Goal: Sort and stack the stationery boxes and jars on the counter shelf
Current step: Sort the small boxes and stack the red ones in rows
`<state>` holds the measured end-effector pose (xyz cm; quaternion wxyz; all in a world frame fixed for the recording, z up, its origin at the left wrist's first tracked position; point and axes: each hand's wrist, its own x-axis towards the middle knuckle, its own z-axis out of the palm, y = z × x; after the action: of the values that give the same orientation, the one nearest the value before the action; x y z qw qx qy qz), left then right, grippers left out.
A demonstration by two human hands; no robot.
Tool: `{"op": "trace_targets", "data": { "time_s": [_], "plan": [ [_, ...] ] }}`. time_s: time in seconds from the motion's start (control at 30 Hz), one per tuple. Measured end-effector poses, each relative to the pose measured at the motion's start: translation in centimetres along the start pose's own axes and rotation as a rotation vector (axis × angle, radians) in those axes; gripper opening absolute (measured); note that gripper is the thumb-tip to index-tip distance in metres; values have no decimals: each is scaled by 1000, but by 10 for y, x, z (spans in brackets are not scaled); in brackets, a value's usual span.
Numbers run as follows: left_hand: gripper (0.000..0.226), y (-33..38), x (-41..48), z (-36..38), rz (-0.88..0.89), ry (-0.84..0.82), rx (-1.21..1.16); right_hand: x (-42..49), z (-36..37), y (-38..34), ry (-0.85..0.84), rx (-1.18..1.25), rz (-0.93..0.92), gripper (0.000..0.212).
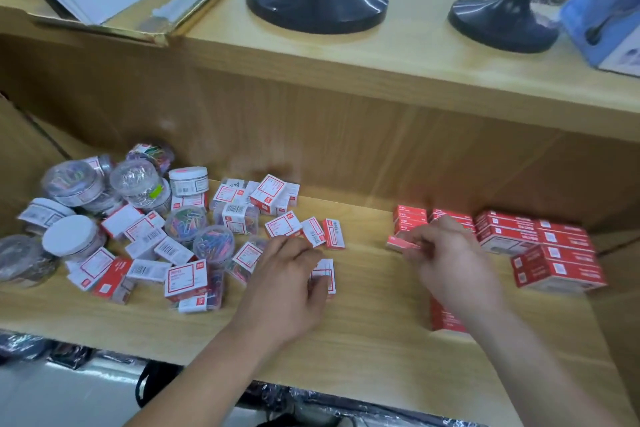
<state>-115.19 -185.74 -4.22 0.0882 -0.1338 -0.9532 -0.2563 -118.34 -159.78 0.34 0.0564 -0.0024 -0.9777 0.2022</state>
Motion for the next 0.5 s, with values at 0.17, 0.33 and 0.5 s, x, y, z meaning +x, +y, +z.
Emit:
{"op": "trace_targets", "data": {
  "time_s": [0.17,0.33,0.5],
  "plan": [
    [23,-8,31,-3,-26,72,58,19,11,15,61,-299,-72,20],
    [21,-25,33,-14,-92,58,240,20,16,19,79,-347,-55,35],
    [14,-36,22,-27,-6,100,217,14,16,-13,59,-221,-198,28]
  ]
}}
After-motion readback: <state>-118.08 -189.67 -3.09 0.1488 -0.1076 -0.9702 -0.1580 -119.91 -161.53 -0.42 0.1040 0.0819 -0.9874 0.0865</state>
